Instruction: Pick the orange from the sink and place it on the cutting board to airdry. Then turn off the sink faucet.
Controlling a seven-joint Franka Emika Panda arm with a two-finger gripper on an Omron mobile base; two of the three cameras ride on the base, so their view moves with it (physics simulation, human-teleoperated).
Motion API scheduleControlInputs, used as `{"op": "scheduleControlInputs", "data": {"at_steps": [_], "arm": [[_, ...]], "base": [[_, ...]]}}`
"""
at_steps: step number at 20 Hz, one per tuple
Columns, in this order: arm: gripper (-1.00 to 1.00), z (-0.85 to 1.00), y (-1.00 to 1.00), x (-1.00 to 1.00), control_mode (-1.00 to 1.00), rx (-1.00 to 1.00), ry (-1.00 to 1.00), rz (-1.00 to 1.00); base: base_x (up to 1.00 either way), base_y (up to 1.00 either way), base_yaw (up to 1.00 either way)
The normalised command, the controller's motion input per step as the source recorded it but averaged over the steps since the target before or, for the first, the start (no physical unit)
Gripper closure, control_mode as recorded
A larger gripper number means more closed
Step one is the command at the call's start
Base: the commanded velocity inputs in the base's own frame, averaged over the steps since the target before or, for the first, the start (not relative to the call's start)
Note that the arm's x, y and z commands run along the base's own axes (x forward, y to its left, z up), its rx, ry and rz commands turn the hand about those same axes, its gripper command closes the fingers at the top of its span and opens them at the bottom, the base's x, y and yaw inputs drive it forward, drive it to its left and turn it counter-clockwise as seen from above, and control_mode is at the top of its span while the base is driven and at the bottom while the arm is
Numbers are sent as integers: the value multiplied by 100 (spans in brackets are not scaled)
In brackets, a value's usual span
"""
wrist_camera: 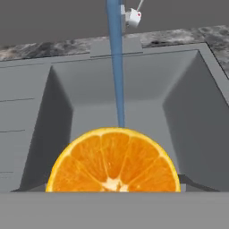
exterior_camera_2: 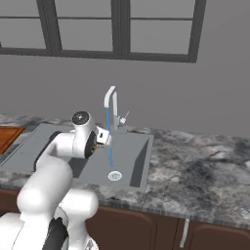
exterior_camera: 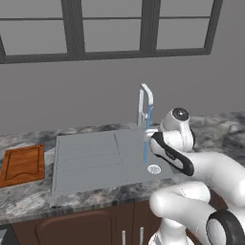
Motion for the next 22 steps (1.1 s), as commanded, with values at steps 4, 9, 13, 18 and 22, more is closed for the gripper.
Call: {"op": "scheduleControlInputs", "data": {"at_steps": [4,9,13,18,22], "arm": [[100,73,0,-79,-100,0,6,0],[100,75,0,-81,-100,0,8,1],[100,19,46,-81,-100,-4,-1,2],[100,3,59,-69,-100,-2,-7,5],[100,35,59,-30,-100,3,-1,29]], "base": [[0,0,0],[0,0,0],[0,0,0],[0,0,0],[0,0,0]]}}
